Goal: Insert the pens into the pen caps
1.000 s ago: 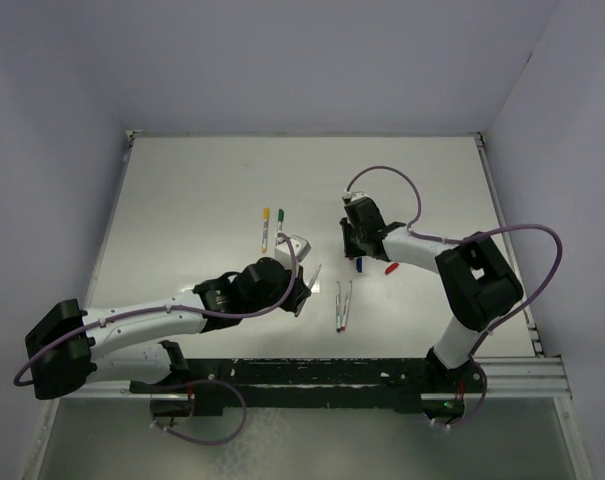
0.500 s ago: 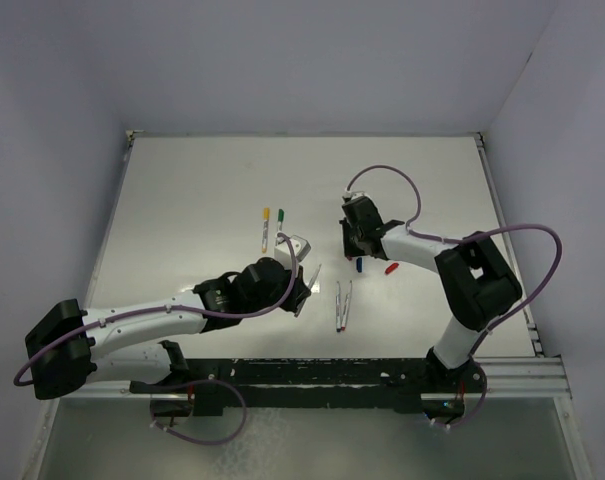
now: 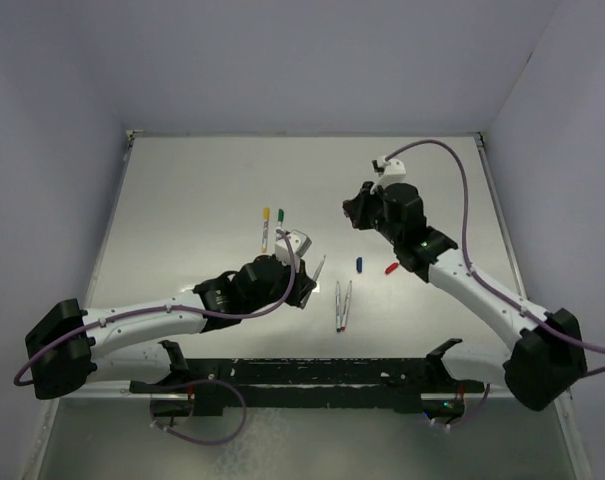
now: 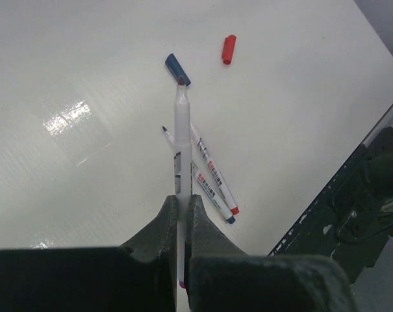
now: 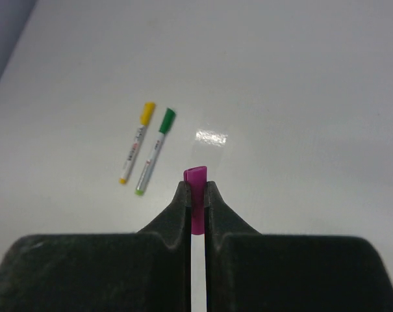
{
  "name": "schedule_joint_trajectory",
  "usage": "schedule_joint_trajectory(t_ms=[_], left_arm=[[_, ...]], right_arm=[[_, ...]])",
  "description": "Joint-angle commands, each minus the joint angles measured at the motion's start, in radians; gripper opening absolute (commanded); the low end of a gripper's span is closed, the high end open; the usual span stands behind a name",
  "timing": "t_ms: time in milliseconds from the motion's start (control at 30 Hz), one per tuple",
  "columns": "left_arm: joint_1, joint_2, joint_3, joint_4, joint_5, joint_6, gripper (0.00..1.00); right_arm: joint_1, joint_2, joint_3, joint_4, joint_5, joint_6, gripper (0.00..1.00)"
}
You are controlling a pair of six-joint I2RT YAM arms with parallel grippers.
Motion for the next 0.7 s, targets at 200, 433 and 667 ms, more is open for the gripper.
schedule_joint_trajectory(t_ms=[200, 433, 667], left_arm=[[0.004, 0.011, 0.003, 0.346, 0.029, -0.004, 0.00], [0.004, 0.058, 0.010, 0.525, 0.073, -0.018, 0.00], [0.003, 0.091, 0.021, 0.572, 0.103, -0.036, 0.00]], right_arm=[[0.007, -0.407, -0.286, 0.425, -0.049, 0.121, 0.00], [0.007, -0.535, -0.457, 0.762, -0.028, 0.242, 0.00], [0.006, -0.523, -0.531, 0.911, -0.036, 0.346, 0.00]])
